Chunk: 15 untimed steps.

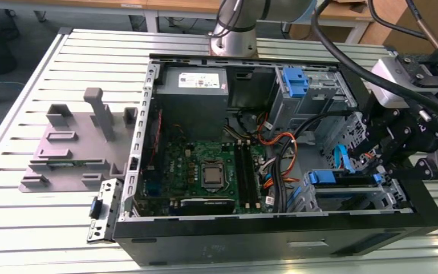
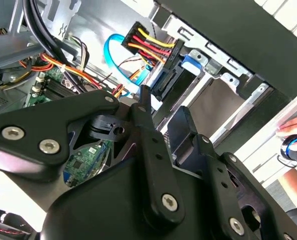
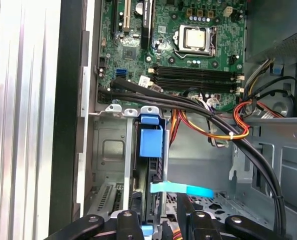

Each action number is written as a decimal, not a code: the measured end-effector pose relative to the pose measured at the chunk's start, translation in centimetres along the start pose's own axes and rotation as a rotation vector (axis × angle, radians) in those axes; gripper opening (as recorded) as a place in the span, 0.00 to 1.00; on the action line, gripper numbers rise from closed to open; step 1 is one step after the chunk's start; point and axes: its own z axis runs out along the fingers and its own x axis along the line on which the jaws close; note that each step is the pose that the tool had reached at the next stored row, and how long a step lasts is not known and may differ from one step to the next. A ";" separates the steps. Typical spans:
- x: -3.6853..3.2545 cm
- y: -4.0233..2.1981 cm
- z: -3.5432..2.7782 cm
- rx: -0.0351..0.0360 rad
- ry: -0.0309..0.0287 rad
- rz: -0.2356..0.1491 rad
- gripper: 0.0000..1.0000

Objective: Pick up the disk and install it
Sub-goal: 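Insert the second disk wire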

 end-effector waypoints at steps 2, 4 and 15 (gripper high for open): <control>0.01 -0.34 0.00 0.0001 -0.0002 0.000 0.41; 0.02 -0.68 0.00 0.0001 -0.0002 0.000 0.41; 0.09 -2.72 0.04 0.0000 -0.0003 0.000 0.41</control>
